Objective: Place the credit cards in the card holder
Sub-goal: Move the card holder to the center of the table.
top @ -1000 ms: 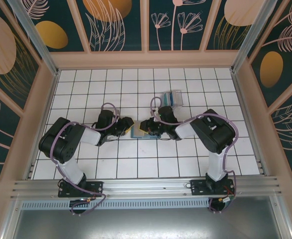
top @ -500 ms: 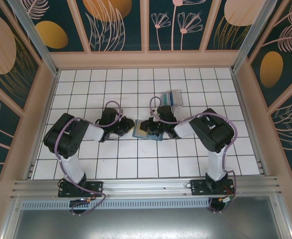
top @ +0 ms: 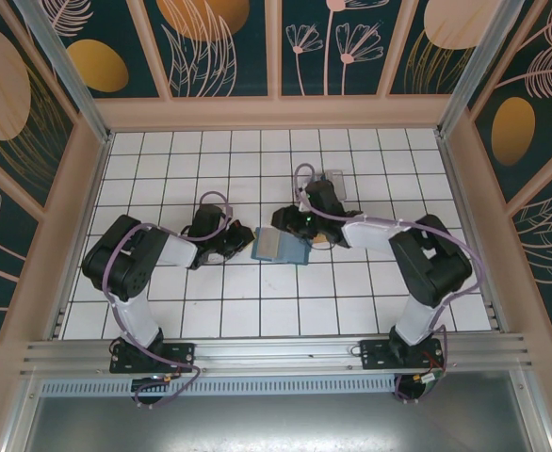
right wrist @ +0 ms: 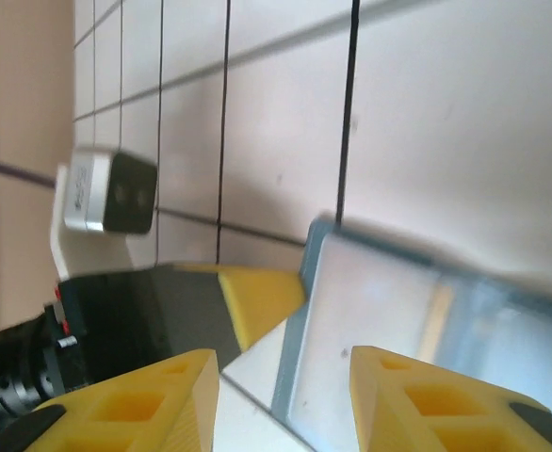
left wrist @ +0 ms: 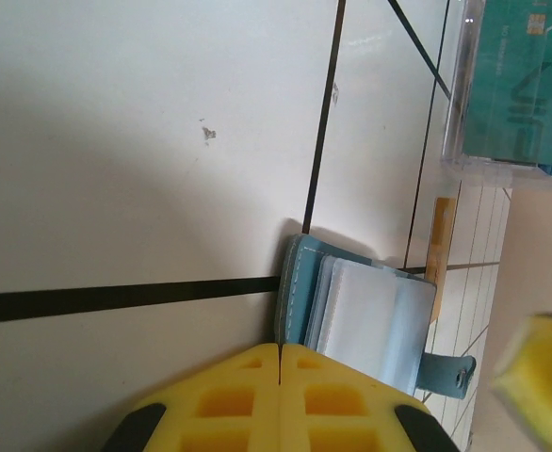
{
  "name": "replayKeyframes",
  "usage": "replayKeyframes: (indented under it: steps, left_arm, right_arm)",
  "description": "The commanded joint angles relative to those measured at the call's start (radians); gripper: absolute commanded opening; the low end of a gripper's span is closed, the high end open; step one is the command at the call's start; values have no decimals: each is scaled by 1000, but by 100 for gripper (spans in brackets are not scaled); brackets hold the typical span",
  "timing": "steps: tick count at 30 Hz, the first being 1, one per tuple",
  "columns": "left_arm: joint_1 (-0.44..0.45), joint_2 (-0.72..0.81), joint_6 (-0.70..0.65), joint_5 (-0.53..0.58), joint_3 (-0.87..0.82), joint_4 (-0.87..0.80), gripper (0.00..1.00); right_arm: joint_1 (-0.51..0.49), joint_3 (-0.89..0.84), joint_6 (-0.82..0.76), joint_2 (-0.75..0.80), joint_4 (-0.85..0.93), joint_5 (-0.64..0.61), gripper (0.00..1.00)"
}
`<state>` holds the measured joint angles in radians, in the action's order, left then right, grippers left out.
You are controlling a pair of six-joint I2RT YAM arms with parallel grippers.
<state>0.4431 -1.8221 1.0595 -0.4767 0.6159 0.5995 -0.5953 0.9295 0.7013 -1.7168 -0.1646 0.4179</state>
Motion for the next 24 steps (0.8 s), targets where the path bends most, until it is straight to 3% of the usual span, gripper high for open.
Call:
replayKeyframes:
  steps: [1, 3, 8, 12, 14, 24]
  left_arm:
    - [6, 3, 21, 55, -34, -45, 0]
    - [6, 14, 39, 59, -48, -32, 0]
    - [0, 34, 63, 76, -65, -23, 0]
    - [-4, 50, 75, 82, -82, -10, 0]
    - [-10, 56, 80, 82, -88, -8, 0]
    - [-34, 100, 94, 73, -122, 13, 0]
  right_arm:
    - [22, 112, -226, 83, 305, -315, 44]
    - [42, 152, -304, 110, 368, -415, 46]
    - [201, 292, -405, 77, 507, -450, 51]
    - [255, 387, -412, -9, 560, -483, 55]
    - [266, 424, -432, -58, 571, -449, 64]
    - [290, 545, -430, -219, 603, -305, 65]
